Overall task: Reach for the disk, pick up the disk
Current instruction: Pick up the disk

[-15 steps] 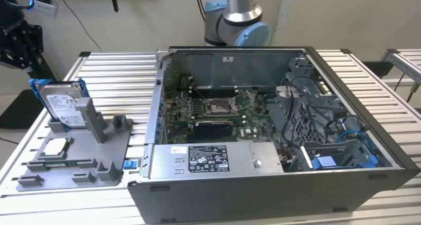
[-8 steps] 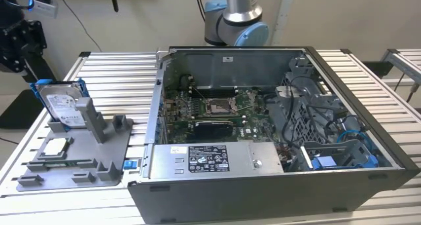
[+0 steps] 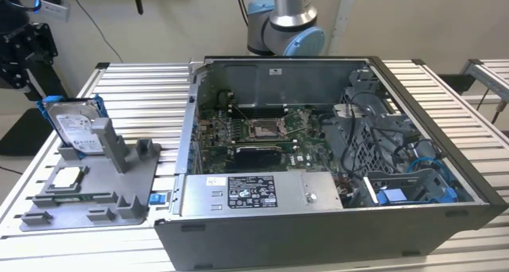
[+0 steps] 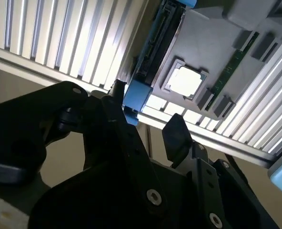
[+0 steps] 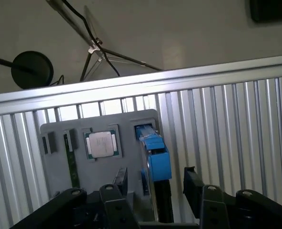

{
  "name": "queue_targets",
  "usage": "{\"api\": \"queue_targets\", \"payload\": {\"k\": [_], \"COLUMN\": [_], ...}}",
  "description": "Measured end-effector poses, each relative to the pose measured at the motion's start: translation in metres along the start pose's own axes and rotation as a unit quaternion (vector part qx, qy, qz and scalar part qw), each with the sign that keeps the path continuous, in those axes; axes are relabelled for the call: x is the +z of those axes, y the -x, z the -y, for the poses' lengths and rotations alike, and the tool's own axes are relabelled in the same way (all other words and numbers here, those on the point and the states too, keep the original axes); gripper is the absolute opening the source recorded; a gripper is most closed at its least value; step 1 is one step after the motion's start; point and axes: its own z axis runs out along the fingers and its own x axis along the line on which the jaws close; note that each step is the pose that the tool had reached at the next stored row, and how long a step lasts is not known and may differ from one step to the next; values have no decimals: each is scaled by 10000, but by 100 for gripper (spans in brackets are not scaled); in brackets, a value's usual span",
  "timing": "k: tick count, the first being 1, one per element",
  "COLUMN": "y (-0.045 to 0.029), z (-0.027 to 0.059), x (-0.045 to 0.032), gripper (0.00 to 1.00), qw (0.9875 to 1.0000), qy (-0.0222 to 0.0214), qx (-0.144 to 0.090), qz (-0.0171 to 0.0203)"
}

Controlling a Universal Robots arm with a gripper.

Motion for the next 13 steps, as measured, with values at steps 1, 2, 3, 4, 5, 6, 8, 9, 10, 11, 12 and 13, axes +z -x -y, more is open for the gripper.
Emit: {"api": "queue_targets", "payload": {"k": [1, 2, 3, 4, 5, 6, 8, 9, 10, 11, 12, 13], "y": [0, 0, -1, -1, -1, -1, -2, -2, -2, -1, -1, 0], "z": [0, -1, -1, -1, -1, -1, -1, 0, 0, 1, 2, 1], "x": [6, 14, 23, 31, 40, 50, 67, 76, 85, 94, 104, 114], "gripper": [100, 100, 100, 100, 100, 100, 100, 100, 100, 100, 100, 100], "qw": [10000, 10000, 10000, 9999, 9998, 9997, 9995, 9993, 9992, 9991, 9990, 9989], "qy": [0, 1, 2, 4, 5, 7, 10, 11, 12, 13, 14, 14], "qx": [-15, -45, -85, -127, -177, -241, -328, -363, -396, -424, -451, -474], "qz": [0, 1, 1, 1, 1, 1, 1, 1, 2, 2, 2, 2]}}
